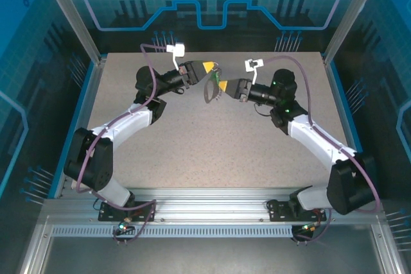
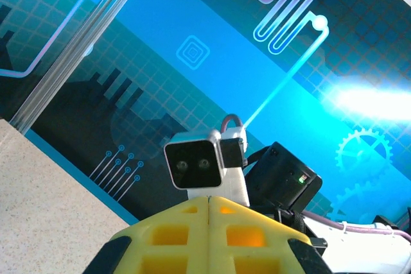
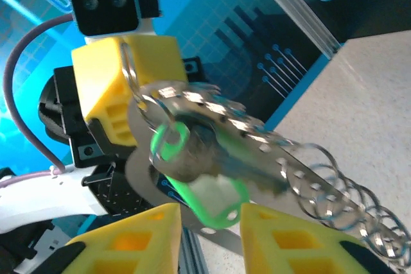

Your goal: Put the keys on the keyring

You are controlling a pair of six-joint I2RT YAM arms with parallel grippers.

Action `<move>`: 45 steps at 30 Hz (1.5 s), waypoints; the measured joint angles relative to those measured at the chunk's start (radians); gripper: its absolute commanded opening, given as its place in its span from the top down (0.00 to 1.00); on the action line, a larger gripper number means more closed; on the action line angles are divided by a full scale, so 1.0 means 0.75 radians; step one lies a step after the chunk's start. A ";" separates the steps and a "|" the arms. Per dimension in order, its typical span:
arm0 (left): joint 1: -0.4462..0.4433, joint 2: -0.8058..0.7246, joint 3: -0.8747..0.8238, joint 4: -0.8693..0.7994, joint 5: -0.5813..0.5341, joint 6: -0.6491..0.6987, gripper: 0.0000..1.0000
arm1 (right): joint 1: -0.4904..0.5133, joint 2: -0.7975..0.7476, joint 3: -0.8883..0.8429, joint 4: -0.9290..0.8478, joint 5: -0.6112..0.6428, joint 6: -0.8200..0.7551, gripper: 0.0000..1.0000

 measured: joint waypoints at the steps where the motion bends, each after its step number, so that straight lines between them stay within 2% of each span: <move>1: -0.001 0.000 0.000 0.001 -0.001 -0.001 1.00 | -0.013 -0.022 -0.020 -0.014 0.001 -0.003 0.66; 6: -0.001 0.000 0.000 0.001 -0.001 0.000 1.00 | -0.059 -0.111 -0.057 -0.078 0.021 -0.021 0.65; 15: -0.010 0.000 0.000 0.013 -0.002 -0.001 1.00 | -0.062 -0.162 0.034 -0.099 0.080 -0.015 0.48; 30: -0.027 0.000 0.000 0.017 -0.012 -0.001 1.00 | 0.007 0.004 0.228 -0.056 0.126 -0.006 0.47; 34: -0.027 0.000 0.000 0.017 -0.012 -0.001 1.00 | 0.018 0.045 0.239 -0.055 0.125 -0.003 0.53; 45: -0.027 0.000 0.000 0.019 -0.012 -0.001 1.00 | 0.035 0.078 0.278 -0.043 0.123 0.009 0.78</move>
